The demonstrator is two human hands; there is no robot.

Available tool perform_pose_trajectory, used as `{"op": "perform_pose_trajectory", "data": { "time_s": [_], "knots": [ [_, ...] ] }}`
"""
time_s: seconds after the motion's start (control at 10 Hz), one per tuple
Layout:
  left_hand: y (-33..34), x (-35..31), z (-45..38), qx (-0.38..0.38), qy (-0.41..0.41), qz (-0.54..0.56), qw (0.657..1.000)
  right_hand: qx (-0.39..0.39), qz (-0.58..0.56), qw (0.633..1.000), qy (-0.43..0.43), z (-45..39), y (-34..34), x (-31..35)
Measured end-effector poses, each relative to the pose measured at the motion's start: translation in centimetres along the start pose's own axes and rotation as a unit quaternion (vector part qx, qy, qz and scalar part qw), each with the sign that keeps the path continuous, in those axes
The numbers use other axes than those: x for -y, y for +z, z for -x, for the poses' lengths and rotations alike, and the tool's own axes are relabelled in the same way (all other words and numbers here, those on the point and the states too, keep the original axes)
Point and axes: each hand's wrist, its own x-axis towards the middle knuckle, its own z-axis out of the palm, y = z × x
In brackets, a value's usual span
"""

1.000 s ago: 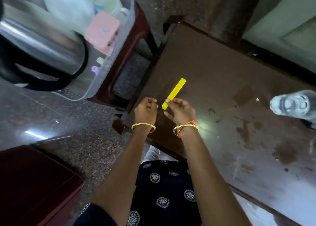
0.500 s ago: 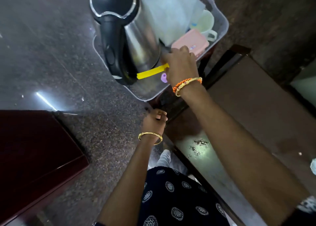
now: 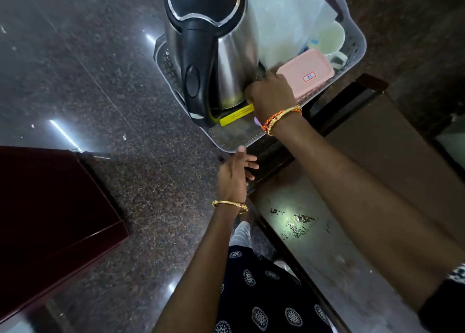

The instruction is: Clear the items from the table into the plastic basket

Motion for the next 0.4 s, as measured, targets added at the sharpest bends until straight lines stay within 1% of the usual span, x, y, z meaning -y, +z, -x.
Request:
{"op": "perform_pose_trajectory", "data": {
  "time_s": [0.1, 0.2, 0.3, 0.4],
  "knots": [
    [0.6, 0.0, 0.2, -0.039, -0.013, 0.014, 0.999, -0.060, -0.041, 0.997, 0.008, 1.0, 0.2, -0.7],
    [1.1, -0.3, 0.5, -0.062, -0.007, 0.020, 0.998, -0.162, -0.133, 0.977, 0.034, 3.4, 0.5, -1.3],
    [1.6, 0.0, 0.9, -0.076, 0.021, 0.016, 0.997, -0.261, -0.191, 0.945, 0.052, 6.3, 1.6, -1.7],
    [2.0, 0.2, 1.9, -0.070, 0.061, -0.061, 0.994, -0.314, -0.198, 0.926, 0.070, 8.5, 3.4, -1.8]
  ]
}}
